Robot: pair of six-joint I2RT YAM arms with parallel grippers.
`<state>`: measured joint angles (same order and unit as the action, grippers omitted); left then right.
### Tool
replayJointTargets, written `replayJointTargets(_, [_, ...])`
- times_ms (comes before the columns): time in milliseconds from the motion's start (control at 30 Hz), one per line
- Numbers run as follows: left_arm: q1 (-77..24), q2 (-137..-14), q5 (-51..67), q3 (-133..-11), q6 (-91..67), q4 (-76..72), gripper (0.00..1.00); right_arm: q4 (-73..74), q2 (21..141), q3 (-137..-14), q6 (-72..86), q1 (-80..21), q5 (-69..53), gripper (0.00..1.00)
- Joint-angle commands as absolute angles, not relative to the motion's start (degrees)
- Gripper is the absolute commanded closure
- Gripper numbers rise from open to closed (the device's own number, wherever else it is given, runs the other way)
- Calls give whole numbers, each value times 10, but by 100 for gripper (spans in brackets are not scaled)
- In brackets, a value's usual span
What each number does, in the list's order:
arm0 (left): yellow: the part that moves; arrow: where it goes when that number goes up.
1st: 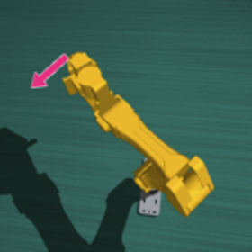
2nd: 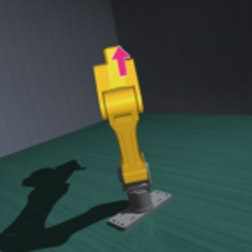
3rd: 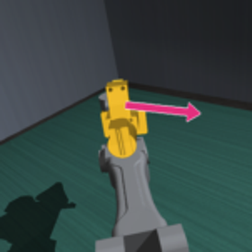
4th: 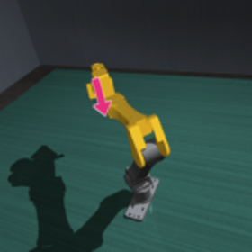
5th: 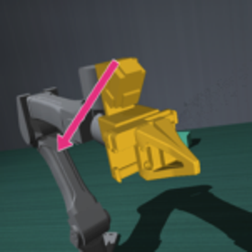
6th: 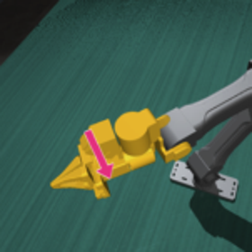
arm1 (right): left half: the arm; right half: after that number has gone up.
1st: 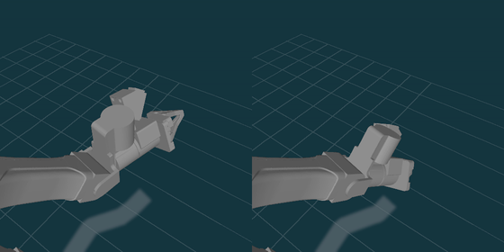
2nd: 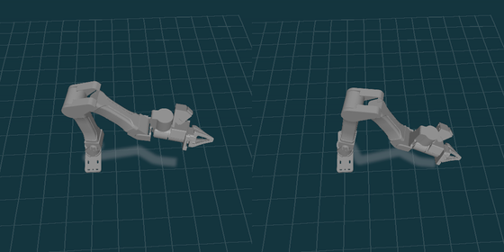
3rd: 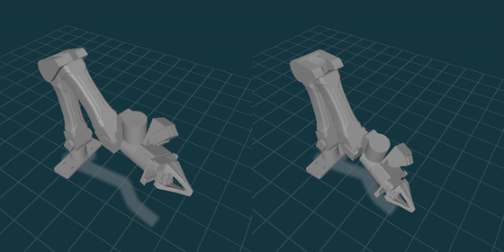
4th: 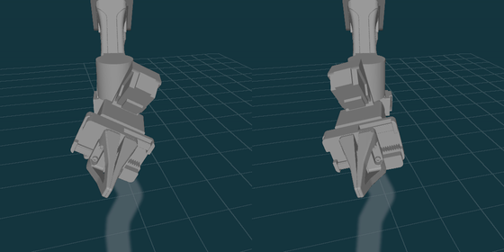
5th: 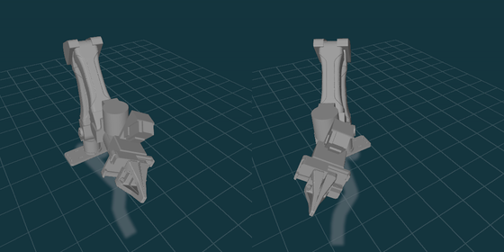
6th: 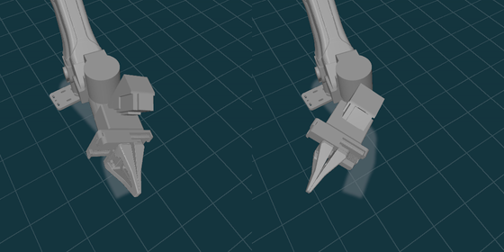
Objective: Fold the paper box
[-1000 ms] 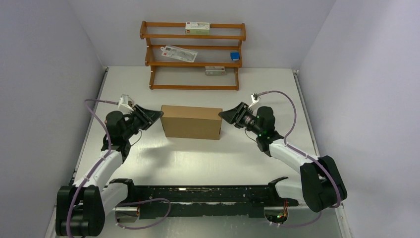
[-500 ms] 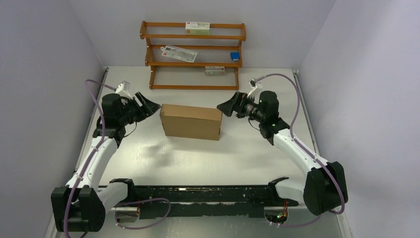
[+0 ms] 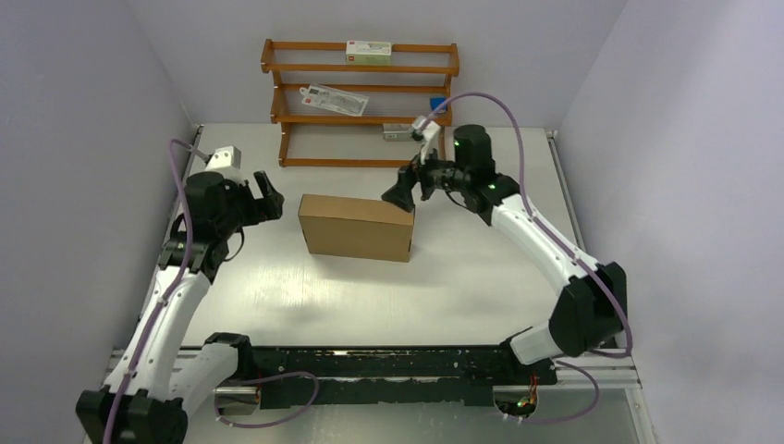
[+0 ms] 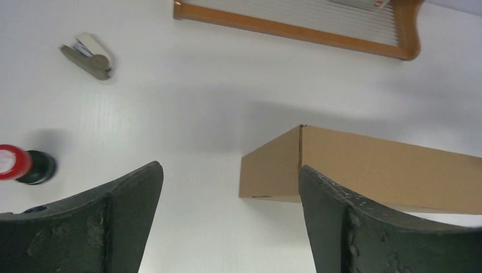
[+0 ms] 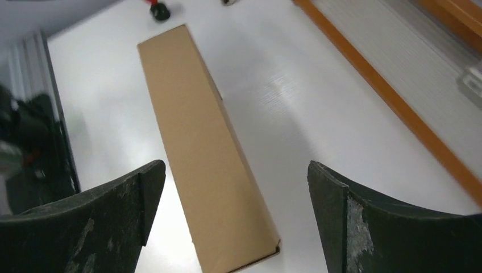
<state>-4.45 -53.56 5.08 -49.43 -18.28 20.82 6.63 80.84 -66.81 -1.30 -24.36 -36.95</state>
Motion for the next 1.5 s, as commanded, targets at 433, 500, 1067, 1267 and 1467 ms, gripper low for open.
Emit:
replayJointTargets(433, [-159, -391, -220, -451, -122, 239, 3, 325, 999, -907, -350, -402, -305, 0])
replayJointTargets(500, [-159, -382, -217, -446, -121, 234, 3, 336, 1011, -922, -359, -403, -311, 0])
replayJointTargets(1067, [-159, -378, -199, -446, -124, 233, 5, 438, 1076, -991, -392, -435, -292, 16])
replayJointTargets(1267, [-159, -368, -205, -446, -126, 235, 6, 452, 1073, -996, -413, -445, -267, 20])
replayJointTargets(1467, [-159, -359, -209, -446, -127, 236, 6, 454, 1053, -1001, -434, -477, -203, 29])
